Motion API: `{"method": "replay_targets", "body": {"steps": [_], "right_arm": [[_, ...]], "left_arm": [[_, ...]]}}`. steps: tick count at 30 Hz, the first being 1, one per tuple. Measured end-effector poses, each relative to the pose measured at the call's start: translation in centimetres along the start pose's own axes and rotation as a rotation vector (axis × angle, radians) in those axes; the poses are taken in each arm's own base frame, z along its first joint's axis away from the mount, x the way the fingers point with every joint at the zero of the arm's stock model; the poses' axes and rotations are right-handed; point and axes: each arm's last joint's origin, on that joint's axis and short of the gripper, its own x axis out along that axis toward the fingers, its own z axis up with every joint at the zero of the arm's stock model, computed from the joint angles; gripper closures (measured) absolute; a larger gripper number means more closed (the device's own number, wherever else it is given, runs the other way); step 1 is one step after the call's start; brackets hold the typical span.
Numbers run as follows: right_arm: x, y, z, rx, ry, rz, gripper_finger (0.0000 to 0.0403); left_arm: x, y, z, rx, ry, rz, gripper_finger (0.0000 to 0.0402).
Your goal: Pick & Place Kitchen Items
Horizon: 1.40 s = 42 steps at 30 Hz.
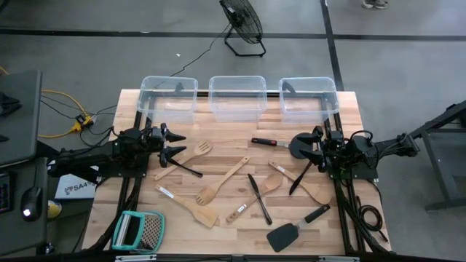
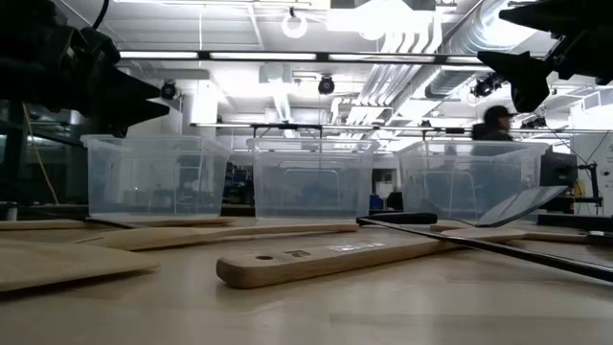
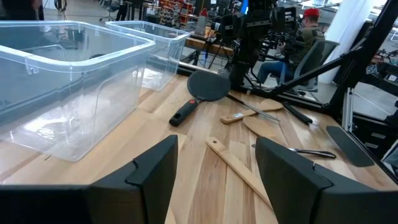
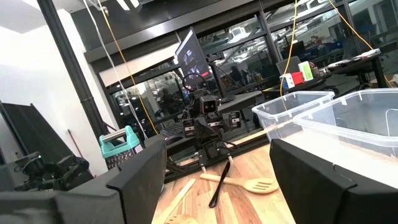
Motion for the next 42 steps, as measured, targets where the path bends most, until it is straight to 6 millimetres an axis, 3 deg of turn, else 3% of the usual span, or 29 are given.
{"method": "replay_targets", "body": {"steps": [27, 35, 42], "right_arm": [[0.2, 0.2, 0.4, 0.052, 0.007, 0.0, 0.0125], [1.4, 0.9, 1.5, 0.014, 0.148, -0.069, 0.0125], [3.7, 2.1, 3.0, -0.031, 0.3, -0.17, 0.0125]], "left_arm": [[0.0, 0.0, 0.0, 0.0, 0.0, 0.0, 0.0188], [0.0, 0.0, 0.0, 0.0, 0.0, 0.0, 0.0188], [0.0, 0.0, 0.0, 0.0, 0.0, 0.0, 0.0188]]}}
